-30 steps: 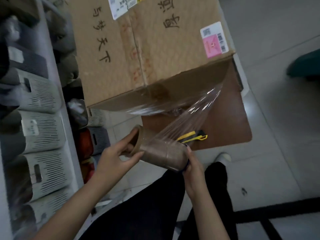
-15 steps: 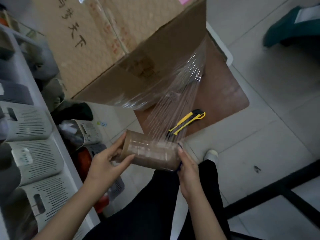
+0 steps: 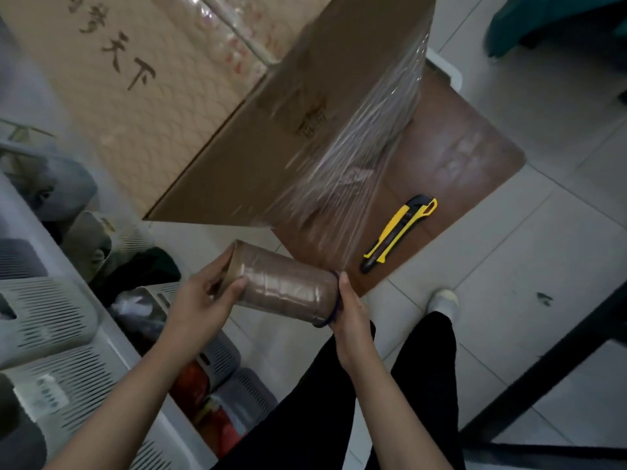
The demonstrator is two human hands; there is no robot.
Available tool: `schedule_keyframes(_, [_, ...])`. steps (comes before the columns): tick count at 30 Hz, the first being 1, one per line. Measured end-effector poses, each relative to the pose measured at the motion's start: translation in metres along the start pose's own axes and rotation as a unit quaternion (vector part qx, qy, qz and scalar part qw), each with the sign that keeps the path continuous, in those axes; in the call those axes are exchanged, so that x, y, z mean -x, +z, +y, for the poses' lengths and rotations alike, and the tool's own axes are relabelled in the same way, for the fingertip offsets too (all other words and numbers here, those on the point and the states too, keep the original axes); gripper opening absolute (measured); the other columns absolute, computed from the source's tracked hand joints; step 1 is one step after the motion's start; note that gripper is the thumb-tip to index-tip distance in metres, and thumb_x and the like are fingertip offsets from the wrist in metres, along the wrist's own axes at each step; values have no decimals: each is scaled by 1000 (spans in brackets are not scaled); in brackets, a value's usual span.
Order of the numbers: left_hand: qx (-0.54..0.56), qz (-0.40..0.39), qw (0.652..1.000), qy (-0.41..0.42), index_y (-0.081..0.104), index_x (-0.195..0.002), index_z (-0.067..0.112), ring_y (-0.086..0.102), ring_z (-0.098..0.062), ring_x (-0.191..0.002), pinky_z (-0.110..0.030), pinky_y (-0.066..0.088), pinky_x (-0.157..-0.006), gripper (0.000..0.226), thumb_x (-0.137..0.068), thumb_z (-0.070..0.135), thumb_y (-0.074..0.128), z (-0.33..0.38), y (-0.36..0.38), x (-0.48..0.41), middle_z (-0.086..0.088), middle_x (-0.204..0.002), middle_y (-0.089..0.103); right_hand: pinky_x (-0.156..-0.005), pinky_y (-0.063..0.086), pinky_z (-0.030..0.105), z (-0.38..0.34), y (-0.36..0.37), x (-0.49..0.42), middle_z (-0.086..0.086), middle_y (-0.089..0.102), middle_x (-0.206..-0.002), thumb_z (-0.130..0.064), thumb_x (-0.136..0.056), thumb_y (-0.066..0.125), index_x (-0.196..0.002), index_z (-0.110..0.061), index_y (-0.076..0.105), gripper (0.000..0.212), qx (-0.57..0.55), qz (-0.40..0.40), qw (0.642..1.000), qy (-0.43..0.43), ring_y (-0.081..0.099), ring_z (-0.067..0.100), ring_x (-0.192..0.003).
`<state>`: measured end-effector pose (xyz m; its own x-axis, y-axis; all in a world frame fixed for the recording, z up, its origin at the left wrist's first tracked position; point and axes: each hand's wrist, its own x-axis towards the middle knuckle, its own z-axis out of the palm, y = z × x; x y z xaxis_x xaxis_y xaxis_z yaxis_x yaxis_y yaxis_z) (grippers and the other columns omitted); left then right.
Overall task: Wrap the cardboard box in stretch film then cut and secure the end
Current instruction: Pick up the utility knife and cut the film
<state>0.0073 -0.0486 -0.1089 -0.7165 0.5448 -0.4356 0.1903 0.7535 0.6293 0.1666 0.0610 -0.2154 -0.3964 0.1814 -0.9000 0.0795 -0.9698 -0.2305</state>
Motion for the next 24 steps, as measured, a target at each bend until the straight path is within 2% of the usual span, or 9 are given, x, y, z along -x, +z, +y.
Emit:
schedule_keyframes(2, [18,19,1000,8,50,-131,31,53,22,-98,0,42,-78,48,-86,17,63,-7,2,-10,49,-100,56,-64,56,23,2,6,-4,-14,76,-76,-47,-95,47,-93,-26,70,31,41,27,999,-5,71,4,-75])
schedule_keyframes(4, [27,17,999,10,55,-120,44,54,22,-97,-7,46,-78,44,-87,15,61,-14,3,-17,47,-97,59,-60,56,26,0,5,-5,-6,74,-73,-43,-98,45,-91,-16,71,39,102,89,988,-77,71,11,-70])
schedule_keyframes(6, [37,11,999,9,56,-115,48,54,20,-97,-10,46,-79,41,-87,18,60,-17,4,-22,45,-97,60,-59,52,29,-7,-3,-9,3,68,-75,-33,-96,54,-92,-9,65,27,192,218,935,-205,68,22,-74])
schedule_keyframes(8, [55,13,998,14,51,-125,38,53,18,-103,-5,44,-84,44,-85,23,59,-19,5,-25,44,-102,60,-62,45,29,-23,-9,-17,1,59,-88,-29,-89,65,-104,-11,57,24,262,323,865,-282,63,22,-79])
schedule_keyframes(12, [74,31,996,27,49,-128,40,49,10,-117,-12,40,-97,47,-82,33,57,-23,9,-28,31,-121,56,-83,50,42,-59,-6,-40,10,45,-132,-42,-79,73,-136,-7,37,75,330,376,810,-306,53,26,-114])
schedule_keyframes(15, [74,32,997,22,48,-129,40,48,9,-119,-17,40,-96,48,-82,40,56,-27,10,-23,23,-126,54,-95,45,48,-80,-2,-46,20,44,-136,-33,-87,65,-140,-3,35,68,387,408,745,-358,43,36,-125])
schedule_keyframes(18, [70,35,996,34,47,-132,35,46,18,-114,-6,40,-91,51,-82,40,55,-26,12,-22,32,-122,52,-101,37,51,-99,-15,-49,26,46,-137,0,-83,55,-137,-8,46,56,567,373,587,-441,44,44,-125])
schedule_keyframes(22, [81,30,995,43,49,-119,57,44,19,-115,-3,38,-91,41,-85,34,54,-21,14,-18,49,-114,50,-113,8,64,-119,-46,-52,26,42,-145,-1,-83,54,-131,-10,55,48,815,187,311,-451,32,48,-137])
schedule_keyframes(24, [83,30,995,47,49,-116,60,43,16,-118,-4,36,-95,42,-87,30,55,-17,15,-16,47,-116,49,-111,23,64,-129,-48,-50,28,58,-125,-1,-82,57,-114,-4,62,33,848,166,252,-435,51,46,-122])
